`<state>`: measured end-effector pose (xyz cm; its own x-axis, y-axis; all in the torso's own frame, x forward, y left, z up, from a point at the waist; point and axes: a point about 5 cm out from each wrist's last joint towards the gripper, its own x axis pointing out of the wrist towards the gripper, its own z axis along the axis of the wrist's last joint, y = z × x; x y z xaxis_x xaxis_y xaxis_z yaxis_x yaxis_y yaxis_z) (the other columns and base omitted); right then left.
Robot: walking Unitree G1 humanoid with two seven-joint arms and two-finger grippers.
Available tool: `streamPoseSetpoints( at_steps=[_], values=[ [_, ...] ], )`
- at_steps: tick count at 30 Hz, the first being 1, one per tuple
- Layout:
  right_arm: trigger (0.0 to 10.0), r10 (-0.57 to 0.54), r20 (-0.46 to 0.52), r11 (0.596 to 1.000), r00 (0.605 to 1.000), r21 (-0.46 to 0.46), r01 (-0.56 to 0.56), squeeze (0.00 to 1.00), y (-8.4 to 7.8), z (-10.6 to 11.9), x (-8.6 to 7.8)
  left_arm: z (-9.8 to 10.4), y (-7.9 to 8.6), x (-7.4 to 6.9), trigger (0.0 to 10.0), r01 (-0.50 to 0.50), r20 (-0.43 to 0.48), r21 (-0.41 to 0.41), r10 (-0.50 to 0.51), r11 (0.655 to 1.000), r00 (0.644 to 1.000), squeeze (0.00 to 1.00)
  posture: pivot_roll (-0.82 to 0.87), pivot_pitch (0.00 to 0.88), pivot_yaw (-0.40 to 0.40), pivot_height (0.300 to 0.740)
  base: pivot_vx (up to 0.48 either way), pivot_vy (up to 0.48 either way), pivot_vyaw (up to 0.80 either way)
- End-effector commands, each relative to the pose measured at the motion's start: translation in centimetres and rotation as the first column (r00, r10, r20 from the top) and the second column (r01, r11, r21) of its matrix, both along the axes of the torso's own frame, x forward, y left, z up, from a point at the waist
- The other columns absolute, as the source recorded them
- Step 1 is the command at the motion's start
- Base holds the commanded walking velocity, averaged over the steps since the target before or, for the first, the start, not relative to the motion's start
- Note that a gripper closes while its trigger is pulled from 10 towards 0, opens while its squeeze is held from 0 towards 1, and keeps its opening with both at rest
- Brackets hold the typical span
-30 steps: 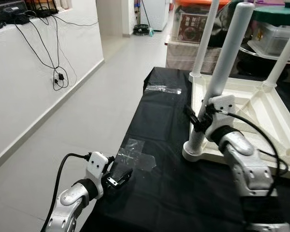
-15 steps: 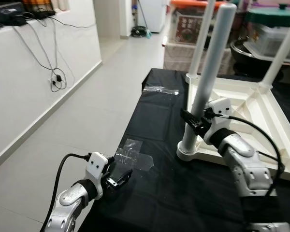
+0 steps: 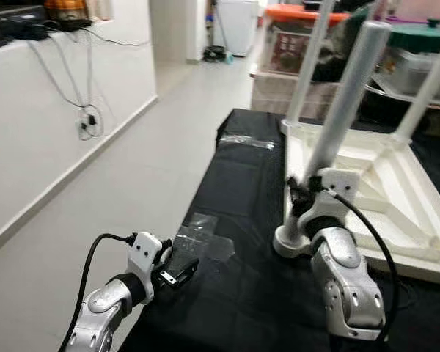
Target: Building children table
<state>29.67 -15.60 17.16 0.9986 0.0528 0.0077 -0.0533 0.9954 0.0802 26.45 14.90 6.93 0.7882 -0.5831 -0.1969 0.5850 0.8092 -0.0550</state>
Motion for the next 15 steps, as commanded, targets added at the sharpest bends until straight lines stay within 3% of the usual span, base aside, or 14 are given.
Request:
streamPoseSetpoints(
  at_steps=[1,4,5,6,7,8,9,10,11,13,15],
  values=[
    [10.0,0.096,0.024,0.995,0.995,-0.009,-0.096,0.0,0.3,0.8,0.9,-0.3,0.0,-0.1,10.0,0.001,-0.011,0.001,-0.001,1.0,1.0,0.0,0.03,0.0,-0.039,0.74,0.0,0.0,0.0],
    [10.0,0.12,0.019,0.993,0.993,-0.021,-0.12,0.0,0.1,1.0,1.2,-0.3,-0.1,-0.1,10.0,0.001,-0.01,0.0,-0.001,1.0,1.0,0.0,0.03,0.0,-0.039,0.74,0.0,0.0,0.0],
    [10.0,0.195,0.04,0.981,0.98,-0.015,-0.195,0.0,-0.1,1.6,1.5,-0.3,-0.1,-0.1,10.0,0.001,-0.01,-0.001,-0.001,1.0,1.0,0.0,0.03,0.0,-0.038,0.74,0.0,0.0,0.0],
    [10.0,0.195,0.04,0.981,0.98,-0.015,-0.195,0.0,-0.1,1.6,1.5,-0.3,-0.1,-0.1,10.0,0.001,-0.01,-0.001,-0.001,1.0,1.0,0.0,0.03,0.0,-0.038,0.74,0.0,0.0,0.0],
    [10.0,0.285,0.065,0.958,0.956,-0.031,-0.284,0.0,-0.2,2.2,1.4,-0.3,-0.1,-0.1,10.0,0.001,-0.01,-0.001,-0.001,1.0,1.0,0.0,0.03,0.0,-0.039,0.74,0.0,0.0,0.0],
    [10.0,0.285,0.065,0.958,0.956,-0.031,-0.284,0.0,-0.2,2.2,1.4,-0.3,-0.1,-0.1,10.0,0.001,-0.01,-0.001,-0.001,1.0,1.0,0.0,0.03,0.0,-0.039,0.74,0.0,0.0,0.0],
    [0.0,0.388,0.078,0.922,0.919,-0.055,-0.384,0.0,-0.6,2.4,1.3,-0.3,-0.1,-0.1,10.0,0.001,-0.01,-0.002,-0.001,1.0,1.0,0.0,0.03,0.0,-0.039,0.74,0.0,0.0,0.0],
    [0.0,0.465,0.072,0.884,0.883,-0.104,-0.457,0.0,-0.9,2.3,1.1,-0.3,-0.1,-0.1,10.0,0.002,-0.009,-0.002,-0.002,1.0,1.0,0.0,0.03,0.0,-0.04,0.74,0.0,0.0,0.0],
    [0.0,0.465,0.072,0.884,0.883,-0.104,-0.457,0.0,-0.9,2.3,1.1,-0.3,-0.1,-0.1,10.0,0.002,-0.009,-0.002,-0.002,1.0,1.0,0.0,0.03,0.0,-0.04,0.74,0.0,0.0,0.0],
    [0.0,0.554,0.039,0.826,0.832,-0.149,-0.543,0.0,-1.2,1.8,0.9,-0.2,-0.1,0.0,10.0,0.003,-0.007,-0.002,-0.003,1.0,1.0,0.0,0.04,0.0,-0.046,0.74,0.0,0.0,0.0],
    [0.0,0.591,0.015,0.797,0.806,-0.16,-0.582,0.0,-1.2,1.4,0.7,-0.2,-0.1,0.0,10.0,0.001,-0.005,-0.003,-0.001,1.0,1.0,0.0,0.04,0.0,-0.046,0.74,0.0,0.0,0.0]
  ],
)
